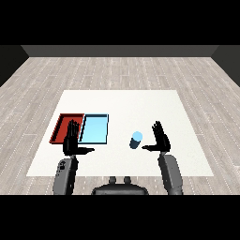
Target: Pick the blue can and put it in the blue box
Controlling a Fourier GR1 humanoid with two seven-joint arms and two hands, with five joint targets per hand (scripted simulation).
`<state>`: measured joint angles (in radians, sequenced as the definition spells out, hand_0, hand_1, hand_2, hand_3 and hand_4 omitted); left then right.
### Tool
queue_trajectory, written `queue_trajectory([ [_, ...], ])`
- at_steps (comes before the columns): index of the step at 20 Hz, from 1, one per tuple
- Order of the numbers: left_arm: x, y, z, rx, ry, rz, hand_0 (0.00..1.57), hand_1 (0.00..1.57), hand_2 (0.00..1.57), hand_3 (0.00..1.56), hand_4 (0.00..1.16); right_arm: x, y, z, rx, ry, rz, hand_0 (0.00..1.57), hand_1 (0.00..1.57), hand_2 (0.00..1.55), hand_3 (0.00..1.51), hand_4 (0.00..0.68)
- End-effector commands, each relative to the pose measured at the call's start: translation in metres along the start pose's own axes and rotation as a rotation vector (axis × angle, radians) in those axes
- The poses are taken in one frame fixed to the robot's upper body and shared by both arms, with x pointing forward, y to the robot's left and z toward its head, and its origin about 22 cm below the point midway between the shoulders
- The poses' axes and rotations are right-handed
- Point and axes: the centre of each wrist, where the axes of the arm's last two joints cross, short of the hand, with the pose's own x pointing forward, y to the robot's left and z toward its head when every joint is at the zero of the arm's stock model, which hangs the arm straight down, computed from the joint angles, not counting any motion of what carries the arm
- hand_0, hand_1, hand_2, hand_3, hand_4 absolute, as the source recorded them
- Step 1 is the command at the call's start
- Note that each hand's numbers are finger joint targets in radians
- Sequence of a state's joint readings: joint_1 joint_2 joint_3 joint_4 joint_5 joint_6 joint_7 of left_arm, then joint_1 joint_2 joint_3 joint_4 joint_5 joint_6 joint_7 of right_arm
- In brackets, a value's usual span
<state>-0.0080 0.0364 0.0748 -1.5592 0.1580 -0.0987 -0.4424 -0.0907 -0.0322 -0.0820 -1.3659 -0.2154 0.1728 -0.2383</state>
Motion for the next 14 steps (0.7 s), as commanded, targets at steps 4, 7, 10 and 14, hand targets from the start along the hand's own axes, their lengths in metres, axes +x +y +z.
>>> queue_trajectory([
  [4, -0.001, -0.002, 0.002, 0.0, -0.005, -0.006, 0.0, 0.0, 0.0, 0.0, 0.0, -0.024, 0.016, -0.009, -0.003, 0.04, -0.005, 0.0, 0.0, 0.0, 0.0, 0.0],
  [7, 0.013, 0.0, -0.014, 0.009, -0.009, 0.009, 0.0, 0.0, 0.0, 0.0, 0.0, -0.039, -0.014, 0.021, -0.002, 0.038, -0.036, 0.0, 0.0, 0.0, 0.0, 0.0],
  [10, -0.015, 0.019, 0.006, 0.003, -0.019, 0.003, 0.0, 0.0, 0.0, 0.0, 0.0, -0.036, 0.01, 0.003, -0.004, 0.05, -0.025, 0.0, 0.0, 0.0, 0.0, 0.0],
  [14, 0.004, 0.013, 0.012, 0.016, -0.012, -0.002, 0.0, 0.0, 0.0, 0.0, 0.0, -0.035, 0.015, 0.009, 0.02, 0.065, -0.022, 0.0, 0.0, 0.0, 0.0, 0.0],
])
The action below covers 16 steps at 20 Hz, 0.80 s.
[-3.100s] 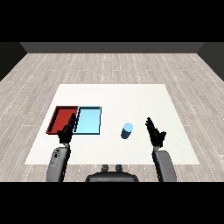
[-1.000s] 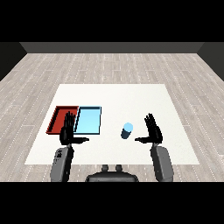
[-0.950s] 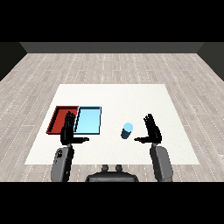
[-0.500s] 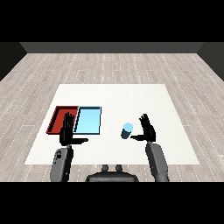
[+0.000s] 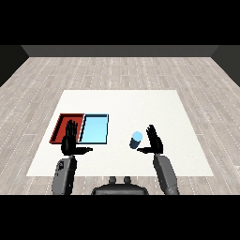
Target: Pick the blue can and put it in the blue box
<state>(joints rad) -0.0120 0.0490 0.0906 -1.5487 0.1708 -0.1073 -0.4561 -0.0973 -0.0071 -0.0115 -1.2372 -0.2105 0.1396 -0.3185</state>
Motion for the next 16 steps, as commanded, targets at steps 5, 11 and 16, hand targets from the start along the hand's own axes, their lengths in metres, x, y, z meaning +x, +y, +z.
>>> queue_trajectory([
  [5, 0.007, 0.017, 0.014, 0.004, -0.006, -0.014, 0.0, 0.0, 0.0, 0.0, 0.0, -0.008, 0.012, -0.02, 0.03, 0.014, -0.017, 0.0, 0.0, 0.0, 0.0, 0.0],
  [11, 0.002, -0.002, 0.013, 0.002, -0.003, -0.011, 0.0, 0.0, 0.0, 0.0, 0.0, -0.001, 0.019, -0.013, 0.025, 0.029, -0.006, 0.0, 0.0, 0.0, 0.0, 0.0],
  [16, 0.014, 0.005, 0.002, -0.007, -0.007, -0.014, 0.0, 0.0, 0.0, 0.0, 0.0, -0.008, 0.027, -0.019, 0.033, 0.024, -0.011, 0.0, 0.0, 0.0, 0.0, 0.0],
])
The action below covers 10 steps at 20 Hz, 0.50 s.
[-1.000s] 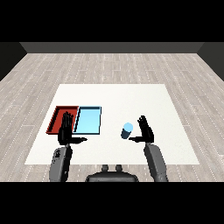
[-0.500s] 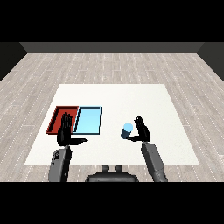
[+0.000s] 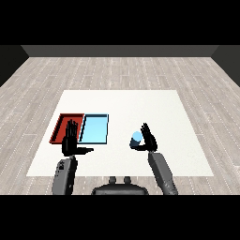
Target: Pick the blue can and put it in the blue box
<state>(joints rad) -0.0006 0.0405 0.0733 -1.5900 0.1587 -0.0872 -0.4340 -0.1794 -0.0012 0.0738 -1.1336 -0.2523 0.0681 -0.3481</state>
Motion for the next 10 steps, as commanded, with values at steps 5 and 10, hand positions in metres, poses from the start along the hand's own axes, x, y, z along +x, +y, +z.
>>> queue_trajectory([
  [5, -0.006, -0.005, 0.012, 0.011, -0.015, -0.011, 0.0, 0.0, 0.0, 0.0, 0.0, 0.003, -0.005, -0.015, 0.029, 0.006, -0.028, 0.0, 0.0, 0.0, 0.0, 0.0],
  [10, -0.009, -0.008, -0.008, -0.003, 0.008, -0.006, 0.0, 0.0, 0.0, 0.0, 0.0, -0.018, 0.025, -0.017, 0.035, 0.024, 0.003, 0.0, 0.0, 0.0, 0.0, 0.0],
])
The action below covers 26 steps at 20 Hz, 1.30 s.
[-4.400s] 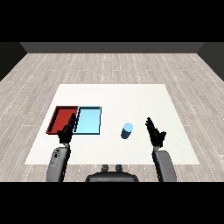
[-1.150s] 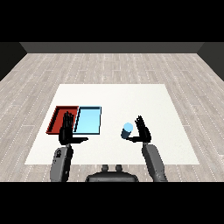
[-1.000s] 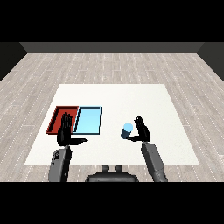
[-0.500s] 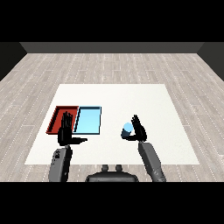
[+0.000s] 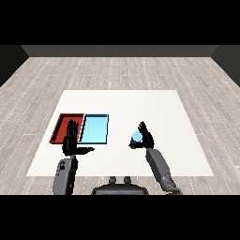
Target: Pick the blue can and put it in the blue box
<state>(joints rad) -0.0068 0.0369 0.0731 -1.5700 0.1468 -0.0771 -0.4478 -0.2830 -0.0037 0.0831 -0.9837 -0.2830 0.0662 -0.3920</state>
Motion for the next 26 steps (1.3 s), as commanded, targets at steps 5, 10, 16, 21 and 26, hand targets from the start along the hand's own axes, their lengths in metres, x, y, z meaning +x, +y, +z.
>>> queue_trajectory([
  [5, 0.014, 0.005, 0.007, 0.006, -0.028, -0.005, 0.0, 0.0, 0.0, 0.0, 0.0, -0.003, 0.02, -0.008, 0.027, 0.032, 0.013, 0.0, 0.0, 0.0, 0.0, 0.0],
  [10, 0.01, 0.02, 0.014, 0.007, -0.016, 0.022, 0.0, 0.0, 0.0, 0.0, 0.0, 0.007, 0.018, -0.012, 0.019, 0.017, -0.007, 0.0, 0.0, 0.0, 0.0, 0.0],
  [16, 0.003, 0.014, 0.004, 0.002, -0.001, 0.006, 0.0, 0.0, 0.0, 0.0, 0.0, -0.003, 0.028, -0.015, -0.039, 0.012, 0.058, 1.06, 1.06, 1.22, 1.13, 0.177],
  [21, 0.004, -0.002, -0.009, 0.01, -0.016, 0.001, 0.0, 0.0, 0.0, 0.0, 0.0, -0.023, 0.03, -0.006, -0.069, 0.086, 0.206, 1.57, 1.57, 1.49, 1.45, 0.673],
  [26, 0.004, -0.004, 0.008, -0.014, 0.007, 0.031, 0.0, 0.0, 0.0, 0.0, 0.0, 0.009, 0.023, -0.019, -0.077, 0.075, 0.181, 1.55, 1.55, 1.49, 1.44, 0.68],
])
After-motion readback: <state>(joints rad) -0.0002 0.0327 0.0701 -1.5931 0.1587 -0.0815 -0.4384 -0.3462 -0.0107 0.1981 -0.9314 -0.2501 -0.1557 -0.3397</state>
